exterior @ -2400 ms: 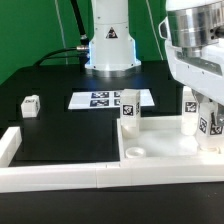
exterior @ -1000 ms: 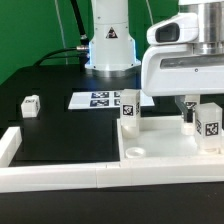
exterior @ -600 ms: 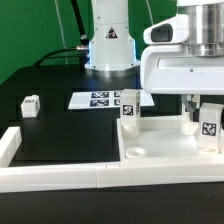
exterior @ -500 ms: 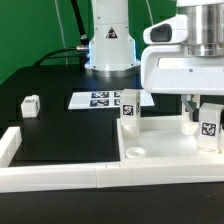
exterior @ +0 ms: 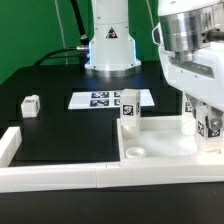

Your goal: Assemble square table

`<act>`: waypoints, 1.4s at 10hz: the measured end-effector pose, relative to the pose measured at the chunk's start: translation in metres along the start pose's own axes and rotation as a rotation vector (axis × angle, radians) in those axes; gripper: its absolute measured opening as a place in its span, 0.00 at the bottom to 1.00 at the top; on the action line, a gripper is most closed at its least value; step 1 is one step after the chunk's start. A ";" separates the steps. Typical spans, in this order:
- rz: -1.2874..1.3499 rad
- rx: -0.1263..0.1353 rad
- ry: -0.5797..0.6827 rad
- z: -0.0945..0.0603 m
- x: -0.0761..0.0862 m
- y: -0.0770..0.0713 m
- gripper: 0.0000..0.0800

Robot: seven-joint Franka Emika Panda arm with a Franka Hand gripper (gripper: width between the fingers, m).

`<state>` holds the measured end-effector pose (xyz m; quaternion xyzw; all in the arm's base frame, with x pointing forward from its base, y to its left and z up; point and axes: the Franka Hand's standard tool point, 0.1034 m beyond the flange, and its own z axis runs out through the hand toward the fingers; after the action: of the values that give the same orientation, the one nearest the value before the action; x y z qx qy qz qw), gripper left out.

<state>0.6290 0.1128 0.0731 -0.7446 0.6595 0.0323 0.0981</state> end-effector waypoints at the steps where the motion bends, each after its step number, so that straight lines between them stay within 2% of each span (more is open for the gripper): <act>1: -0.008 -0.001 0.000 0.001 -0.001 0.000 0.37; 3: -0.044 -0.003 0.002 0.001 -0.001 0.001 0.69; 4: -0.236 -0.011 0.026 0.001 -0.002 0.000 0.69; 5: -0.470 0.004 0.046 0.001 -0.003 -0.003 0.79; 6: -0.688 0.016 0.066 0.001 -0.008 -0.007 0.81; 9: -0.915 0.002 0.077 0.001 -0.006 -0.007 0.81; 10: -1.116 -0.017 0.092 0.001 -0.006 -0.007 0.81; 12: -1.440 -0.054 0.108 0.000 0.007 -0.007 0.81; 13: -1.408 -0.051 0.108 0.000 0.006 -0.007 0.81; 14: -1.380 -0.050 0.109 0.000 0.006 -0.007 0.70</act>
Offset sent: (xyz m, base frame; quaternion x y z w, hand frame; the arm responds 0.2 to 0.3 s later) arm -0.0008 0.0011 0.0018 -0.0248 0.0679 -0.2882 0.9548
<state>0.6369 0.1076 0.0725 -0.9964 0.0379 -0.0597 0.0460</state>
